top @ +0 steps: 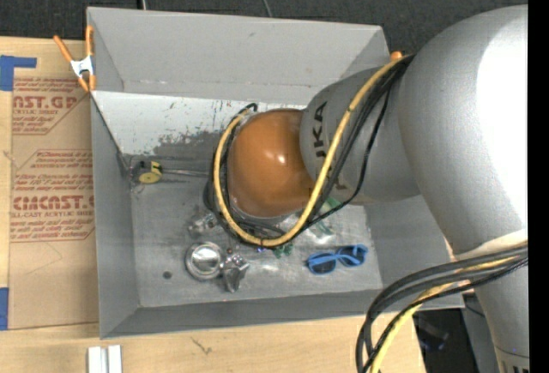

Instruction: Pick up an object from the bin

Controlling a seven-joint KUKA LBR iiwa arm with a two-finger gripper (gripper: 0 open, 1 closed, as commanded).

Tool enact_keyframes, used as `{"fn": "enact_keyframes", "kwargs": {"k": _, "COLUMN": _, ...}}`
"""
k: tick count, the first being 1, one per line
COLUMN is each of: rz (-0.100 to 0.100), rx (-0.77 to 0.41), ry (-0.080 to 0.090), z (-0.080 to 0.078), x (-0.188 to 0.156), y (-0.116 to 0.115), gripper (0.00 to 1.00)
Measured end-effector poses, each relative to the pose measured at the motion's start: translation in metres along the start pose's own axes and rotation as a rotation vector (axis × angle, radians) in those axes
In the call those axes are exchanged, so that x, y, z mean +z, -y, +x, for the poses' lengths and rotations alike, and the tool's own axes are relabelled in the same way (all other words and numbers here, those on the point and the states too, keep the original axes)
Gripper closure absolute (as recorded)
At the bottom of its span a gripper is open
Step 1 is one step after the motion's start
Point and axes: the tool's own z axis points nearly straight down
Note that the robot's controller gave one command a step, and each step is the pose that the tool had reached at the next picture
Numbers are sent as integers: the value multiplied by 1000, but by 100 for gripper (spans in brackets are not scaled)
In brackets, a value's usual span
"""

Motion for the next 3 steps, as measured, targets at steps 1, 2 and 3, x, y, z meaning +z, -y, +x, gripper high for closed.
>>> {"fn": "enact_keyframes", "kwargs": {"k": 1, "rz": 0, "rx": 0, "ry": -8, "z": 1, "x": -2, "y": 0, "gripper": 100}}
{"fn": "enact_keyframes", "kwargs": {"k": 2, "rz": 0, "rx": -156, "ry": 1, "z": 65, "x": -2, "y": 90, "gripper": 100}}
{"fn": "enact_keyframes", "kwargs": {"k": 3, "rz": -1, "rx": -158, "ry": -15, "z": 69, "x": 1, "y": 90, "gripper": 0}}
